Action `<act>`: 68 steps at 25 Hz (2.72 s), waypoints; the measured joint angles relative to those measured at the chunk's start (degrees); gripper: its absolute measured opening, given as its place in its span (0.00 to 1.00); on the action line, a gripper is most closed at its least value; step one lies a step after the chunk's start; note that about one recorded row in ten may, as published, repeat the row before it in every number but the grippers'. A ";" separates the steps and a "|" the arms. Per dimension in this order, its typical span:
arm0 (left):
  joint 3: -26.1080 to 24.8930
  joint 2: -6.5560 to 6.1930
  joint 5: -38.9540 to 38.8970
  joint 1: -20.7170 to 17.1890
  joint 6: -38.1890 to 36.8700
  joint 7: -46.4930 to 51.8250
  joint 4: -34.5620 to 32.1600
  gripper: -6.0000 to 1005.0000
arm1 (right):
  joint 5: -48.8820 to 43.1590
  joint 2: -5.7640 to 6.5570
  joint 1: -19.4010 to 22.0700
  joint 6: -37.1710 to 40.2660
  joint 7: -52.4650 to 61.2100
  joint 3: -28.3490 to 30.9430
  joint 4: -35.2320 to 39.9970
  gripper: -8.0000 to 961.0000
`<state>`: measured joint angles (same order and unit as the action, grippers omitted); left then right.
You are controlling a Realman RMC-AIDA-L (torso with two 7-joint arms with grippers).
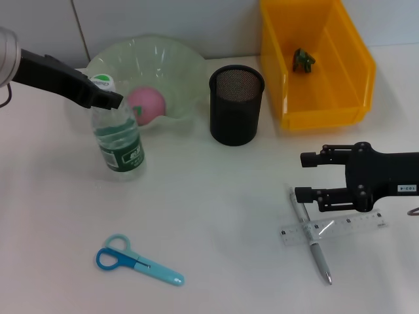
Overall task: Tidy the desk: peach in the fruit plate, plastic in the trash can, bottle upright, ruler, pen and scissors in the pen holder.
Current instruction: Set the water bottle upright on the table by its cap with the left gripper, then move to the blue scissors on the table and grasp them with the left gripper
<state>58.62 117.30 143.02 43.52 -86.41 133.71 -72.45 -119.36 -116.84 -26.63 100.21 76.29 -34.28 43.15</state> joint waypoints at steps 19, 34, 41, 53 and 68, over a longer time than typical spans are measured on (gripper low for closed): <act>0.00 -0.06 2.84 0.16 2.15 -0.56 0.09 0.46 | 0.01 -0.30 -0.32 0.05 0.00 0.00 -0.09 0.77; -0.14 -0.05 2.80 0.52 1.43 0.80 0.36 0.46 | 0.00 -0.31 -0.33 0.08 0.08 0.00 -0.09 0.77; -0.58 -0.05 2.78 0.42 1.07 0.83 -0.03 0.56 | 0.00 -0.31 -0.21 0.14 0.08 -0.11 -0.09 0.77; -6.67 0.25 -3.23 -3.48 -0.49 -2.00 -6.76 0.81 | 0.00 -0.31 -0.01 0.17 0.09 -0.09 -0.09 0.77; -12.53 -0.36 -46.62 -15.83 -20.14 -29.17 4.28 0.81 | 0.01 -0.10 -0.38 0.85 0.08 -0.08 -0.08 0.77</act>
<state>46.09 116.94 96.40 27.68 -106.55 104.54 -68.17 -119.35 -116.94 -27.01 101.06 76.38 -34.36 43.07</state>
